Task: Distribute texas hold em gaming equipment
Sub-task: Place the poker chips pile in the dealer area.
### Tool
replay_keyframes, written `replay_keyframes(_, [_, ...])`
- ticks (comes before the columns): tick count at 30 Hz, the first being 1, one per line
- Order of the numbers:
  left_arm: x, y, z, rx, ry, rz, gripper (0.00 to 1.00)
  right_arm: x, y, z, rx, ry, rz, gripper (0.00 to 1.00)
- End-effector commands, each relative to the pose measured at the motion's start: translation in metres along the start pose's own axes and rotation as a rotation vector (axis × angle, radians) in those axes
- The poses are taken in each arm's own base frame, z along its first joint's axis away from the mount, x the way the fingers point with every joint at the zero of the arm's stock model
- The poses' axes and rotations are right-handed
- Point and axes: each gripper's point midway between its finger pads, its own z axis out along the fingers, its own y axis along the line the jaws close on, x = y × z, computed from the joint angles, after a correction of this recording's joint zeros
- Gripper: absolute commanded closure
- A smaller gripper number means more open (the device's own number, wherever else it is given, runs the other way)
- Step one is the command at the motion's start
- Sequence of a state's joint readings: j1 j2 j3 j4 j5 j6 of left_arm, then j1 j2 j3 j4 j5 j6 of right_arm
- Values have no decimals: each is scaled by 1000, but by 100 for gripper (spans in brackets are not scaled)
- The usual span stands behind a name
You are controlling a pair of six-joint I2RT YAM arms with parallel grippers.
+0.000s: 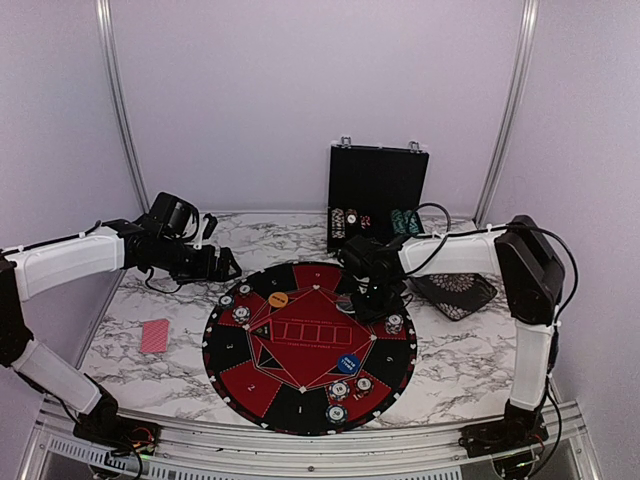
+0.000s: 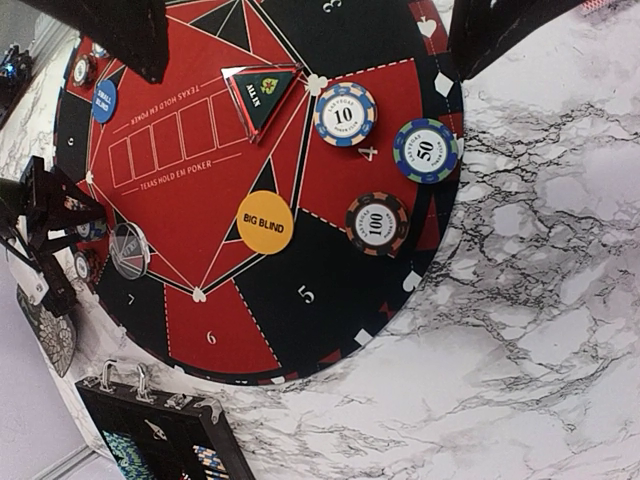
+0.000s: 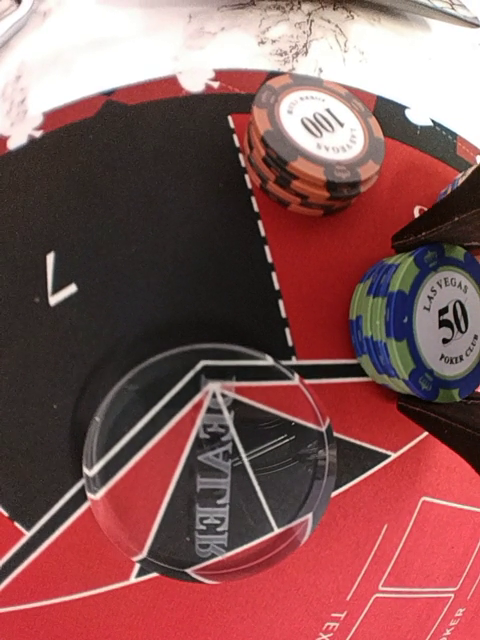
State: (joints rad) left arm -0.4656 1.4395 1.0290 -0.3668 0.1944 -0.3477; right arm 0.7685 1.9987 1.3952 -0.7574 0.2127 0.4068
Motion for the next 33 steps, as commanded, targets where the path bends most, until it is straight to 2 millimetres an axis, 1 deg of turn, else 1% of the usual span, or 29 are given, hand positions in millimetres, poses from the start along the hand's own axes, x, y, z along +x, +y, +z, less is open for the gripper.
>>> replay_keyframes(1, [2,1,4,7,8,10,1,-14,-8,-13,3,-55,8,90])
replay_keyframes(13, [3,2,5,9,14,4,1,-18,-10,-14,6,-61,7,84])
replay_keyframes(23, [3,1,6,14,16,4,1,-22,-11,-19,11,-71,4,75])
replay_keyframes(33, [4,0,6,16,19,3,1,-26,-11,-18,17,-73,-4,72])
